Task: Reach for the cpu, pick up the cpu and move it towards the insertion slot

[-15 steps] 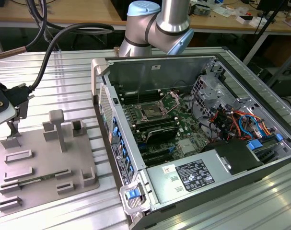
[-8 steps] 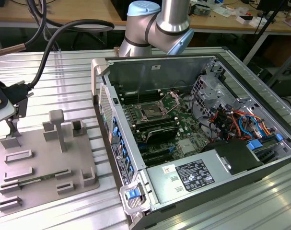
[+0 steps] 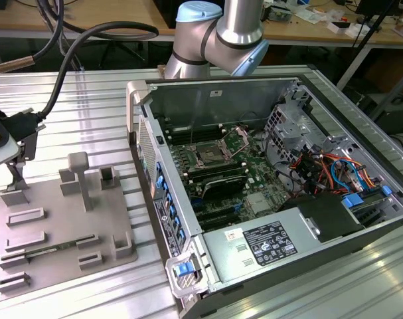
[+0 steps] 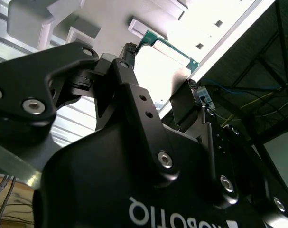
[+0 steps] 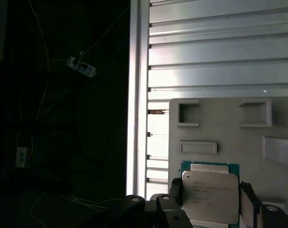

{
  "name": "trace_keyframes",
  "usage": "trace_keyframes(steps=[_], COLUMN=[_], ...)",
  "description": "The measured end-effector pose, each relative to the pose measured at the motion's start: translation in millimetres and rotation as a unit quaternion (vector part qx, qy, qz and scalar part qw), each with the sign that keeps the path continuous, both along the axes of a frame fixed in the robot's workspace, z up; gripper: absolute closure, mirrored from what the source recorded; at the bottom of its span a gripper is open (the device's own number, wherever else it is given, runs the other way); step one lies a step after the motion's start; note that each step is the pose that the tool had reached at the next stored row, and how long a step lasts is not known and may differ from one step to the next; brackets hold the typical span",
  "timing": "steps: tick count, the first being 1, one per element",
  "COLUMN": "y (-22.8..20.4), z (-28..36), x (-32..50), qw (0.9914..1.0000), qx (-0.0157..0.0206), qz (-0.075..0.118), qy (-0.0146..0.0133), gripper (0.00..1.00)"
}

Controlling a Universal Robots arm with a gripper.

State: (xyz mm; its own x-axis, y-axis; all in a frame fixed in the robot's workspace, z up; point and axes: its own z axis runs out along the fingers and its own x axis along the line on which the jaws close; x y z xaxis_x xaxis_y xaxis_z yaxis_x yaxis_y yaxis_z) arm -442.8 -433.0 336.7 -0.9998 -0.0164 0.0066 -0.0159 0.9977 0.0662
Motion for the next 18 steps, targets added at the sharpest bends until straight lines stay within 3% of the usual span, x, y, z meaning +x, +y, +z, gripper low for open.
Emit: trace_keyframes(steps=[18], y=[-0.5], z=[6.6], x=[0.0], qw=[0.99998], qx=[0.0055], qz=[0.000], qy=[0.0005], gripper=[0.45])
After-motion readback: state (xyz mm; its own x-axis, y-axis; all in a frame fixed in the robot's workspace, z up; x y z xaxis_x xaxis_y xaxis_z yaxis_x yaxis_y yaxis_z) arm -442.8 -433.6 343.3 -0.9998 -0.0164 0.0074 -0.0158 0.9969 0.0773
